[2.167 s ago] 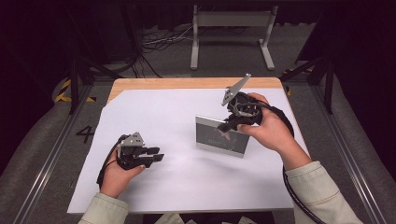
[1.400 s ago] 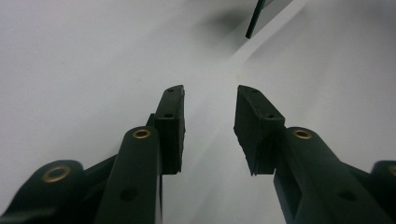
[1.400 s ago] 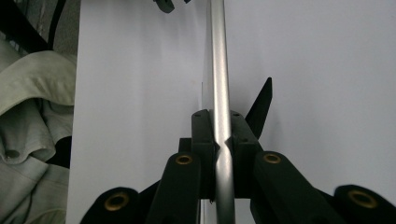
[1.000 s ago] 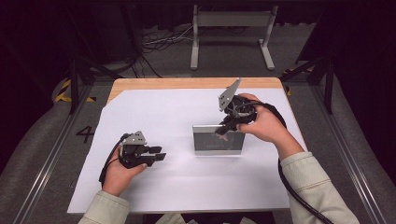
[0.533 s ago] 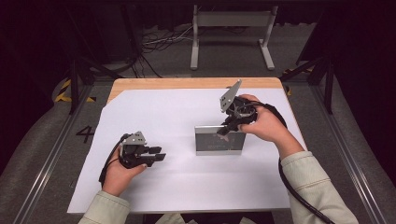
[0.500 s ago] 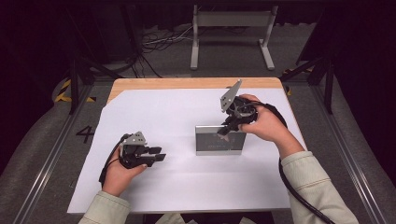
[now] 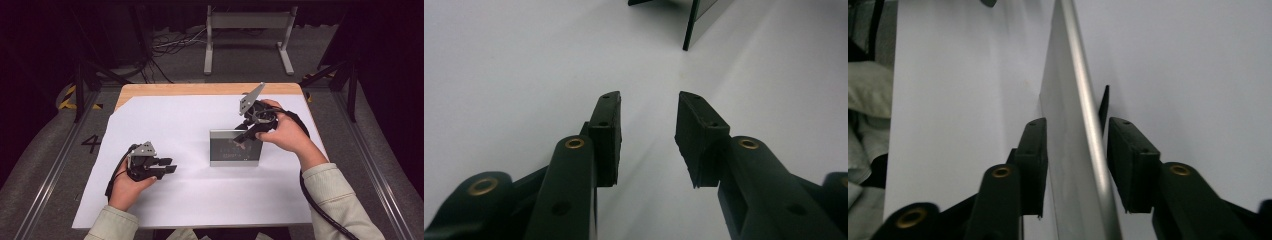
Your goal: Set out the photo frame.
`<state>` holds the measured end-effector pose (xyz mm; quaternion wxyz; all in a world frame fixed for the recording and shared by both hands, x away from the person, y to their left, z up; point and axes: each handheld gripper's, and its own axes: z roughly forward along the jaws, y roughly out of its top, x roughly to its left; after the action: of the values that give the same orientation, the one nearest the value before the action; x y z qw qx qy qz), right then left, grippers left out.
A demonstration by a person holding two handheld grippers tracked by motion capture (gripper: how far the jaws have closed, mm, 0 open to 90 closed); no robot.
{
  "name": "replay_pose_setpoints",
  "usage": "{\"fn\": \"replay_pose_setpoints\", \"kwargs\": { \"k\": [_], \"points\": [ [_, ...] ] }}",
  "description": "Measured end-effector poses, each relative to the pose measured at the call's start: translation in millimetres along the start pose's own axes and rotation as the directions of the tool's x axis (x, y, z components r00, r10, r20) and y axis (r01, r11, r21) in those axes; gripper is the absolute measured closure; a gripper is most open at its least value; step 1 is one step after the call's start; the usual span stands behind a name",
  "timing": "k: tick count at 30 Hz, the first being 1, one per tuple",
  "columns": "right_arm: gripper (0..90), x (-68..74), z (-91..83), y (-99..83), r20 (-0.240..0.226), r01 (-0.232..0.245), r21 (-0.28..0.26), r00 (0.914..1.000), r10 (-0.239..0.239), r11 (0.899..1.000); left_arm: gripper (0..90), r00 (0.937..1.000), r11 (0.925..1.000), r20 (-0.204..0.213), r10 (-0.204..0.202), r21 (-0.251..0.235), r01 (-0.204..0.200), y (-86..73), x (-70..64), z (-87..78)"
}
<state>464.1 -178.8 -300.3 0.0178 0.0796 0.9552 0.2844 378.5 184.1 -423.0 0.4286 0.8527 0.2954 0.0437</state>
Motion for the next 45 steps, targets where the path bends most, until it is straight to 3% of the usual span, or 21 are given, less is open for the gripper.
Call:
{"fn": "replay_pose_setpoints", "kwargs": {
  "k": [4, 7, 21, 30, 32, 45],
  "points": [
    [50.0, -1.9, -8.0, -5.0, 0.070, -0.028, -0.058, 0.9970, 0.032, 0.998, 62.6, 1.0000, 1.0000, -0.002, -0.002, -0.001, 0.002, 0.0, -0.2, -0.5],
    [49.3, -3.0, -15.2, -10.3, 0.102, -0.043, -0.091, 0.9935, 0.052, 0.995, 62.1, 1.0000, 1.0000, -0.003, -0.004, -0.003, 0.004, 0.0, 0.3, -0.5],
    [47.4, 2.7, -47.6, -37.5, 0.143, -0.076, -0.167, 0.9846, 0.101, 0.983, 55.8, 0.9999, 0.9998, -0.004, -0.013, -0.016, 0.013, 2.9, 1.8, 0.4],
    [47.3, 10.3, -69.5, -57.7, 0.176, -0.098, -0.207, 0.9751, 0.136, 0.973, 50.3, 0.9995, 0.9998, -0.026, -0.018, -0.009, 0.017, 4.7, 3.1, 3.4],
    [47.3, 12.2, -73.5, -64.3, 0.199, -0.110, -0.201, 0.9685, 0.150, 0.973, 49.1, 0.9993, 0.9997, -0.031, -0.022, -0.011, 0.021, 4.1, 4.0, 3.1],
    [46.0, 19.8, -90.3, -86.6, 0.221, -0.130, -0.227, 0.9583, 0.181, 0.965, 46.4, 0.9979, 0.9991, -0.055, -0.034, -0.026, 0.033, 1.3, 7.0, -0.2]
  ]
}}
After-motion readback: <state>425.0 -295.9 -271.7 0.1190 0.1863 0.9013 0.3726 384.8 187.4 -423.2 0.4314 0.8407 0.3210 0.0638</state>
